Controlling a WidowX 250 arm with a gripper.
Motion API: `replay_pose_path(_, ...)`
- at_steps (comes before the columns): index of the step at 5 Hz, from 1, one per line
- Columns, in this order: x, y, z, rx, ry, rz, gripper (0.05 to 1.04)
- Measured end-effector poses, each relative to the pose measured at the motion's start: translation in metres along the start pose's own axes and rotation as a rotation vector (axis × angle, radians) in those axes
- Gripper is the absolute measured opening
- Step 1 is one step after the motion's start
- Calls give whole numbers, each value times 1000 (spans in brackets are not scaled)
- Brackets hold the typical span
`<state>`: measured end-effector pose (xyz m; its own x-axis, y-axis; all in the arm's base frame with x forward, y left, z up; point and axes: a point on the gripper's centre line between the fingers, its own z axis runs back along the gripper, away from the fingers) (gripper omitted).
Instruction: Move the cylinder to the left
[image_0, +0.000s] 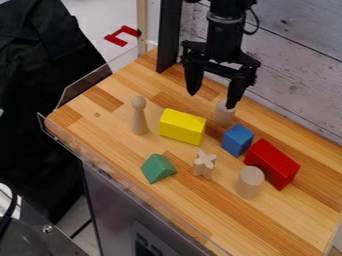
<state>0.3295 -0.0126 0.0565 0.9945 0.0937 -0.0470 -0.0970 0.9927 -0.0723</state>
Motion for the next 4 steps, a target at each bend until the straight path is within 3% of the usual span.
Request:
replay_pose_path(1, -3, 1, -10, 2, 34, 3, 999)
replay_pose_path(2, 4, -1, -16, -5, 14, -14, 999)
replay_pose_path(3, 13, -10, -21, -49, -35, -24, 999)
replay_pose_path(4, 17, -15, -26, -68, -53, -37, 999)
